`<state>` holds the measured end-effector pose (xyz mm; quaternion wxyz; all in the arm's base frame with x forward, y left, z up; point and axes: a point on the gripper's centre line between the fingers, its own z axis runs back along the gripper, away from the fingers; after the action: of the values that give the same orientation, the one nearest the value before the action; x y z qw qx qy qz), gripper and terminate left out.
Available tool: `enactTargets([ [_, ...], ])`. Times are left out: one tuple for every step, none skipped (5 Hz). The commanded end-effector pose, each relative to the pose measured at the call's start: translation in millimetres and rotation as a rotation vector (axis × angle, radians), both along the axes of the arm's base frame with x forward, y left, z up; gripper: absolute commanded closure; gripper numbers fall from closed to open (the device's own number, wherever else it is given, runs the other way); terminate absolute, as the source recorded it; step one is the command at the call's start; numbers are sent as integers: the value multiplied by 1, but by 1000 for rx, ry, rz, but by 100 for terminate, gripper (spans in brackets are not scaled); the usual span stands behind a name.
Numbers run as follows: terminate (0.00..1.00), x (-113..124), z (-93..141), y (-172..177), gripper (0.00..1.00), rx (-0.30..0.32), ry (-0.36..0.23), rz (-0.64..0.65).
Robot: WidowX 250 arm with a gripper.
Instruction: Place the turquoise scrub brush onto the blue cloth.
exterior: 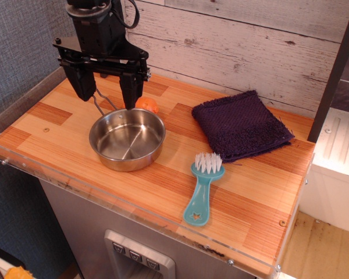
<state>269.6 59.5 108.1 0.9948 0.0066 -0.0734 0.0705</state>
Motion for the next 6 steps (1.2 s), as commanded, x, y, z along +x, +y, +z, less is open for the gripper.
enactTargets([
  [0, 0, 0, 0, 0, 0, 0, 0],
  [0, -8, -8, -36, 0, -33, -9, -74],
  [0, -14, -20, -64, 0, -47, 4, -121],
  [0, -16, -33, -84, 0, -45, -2, -128],
  [0, -14, -52, -95, 0, -49, 23, -92],
  [0, -12, -68, -109, 0, -55, 32, -60],
])
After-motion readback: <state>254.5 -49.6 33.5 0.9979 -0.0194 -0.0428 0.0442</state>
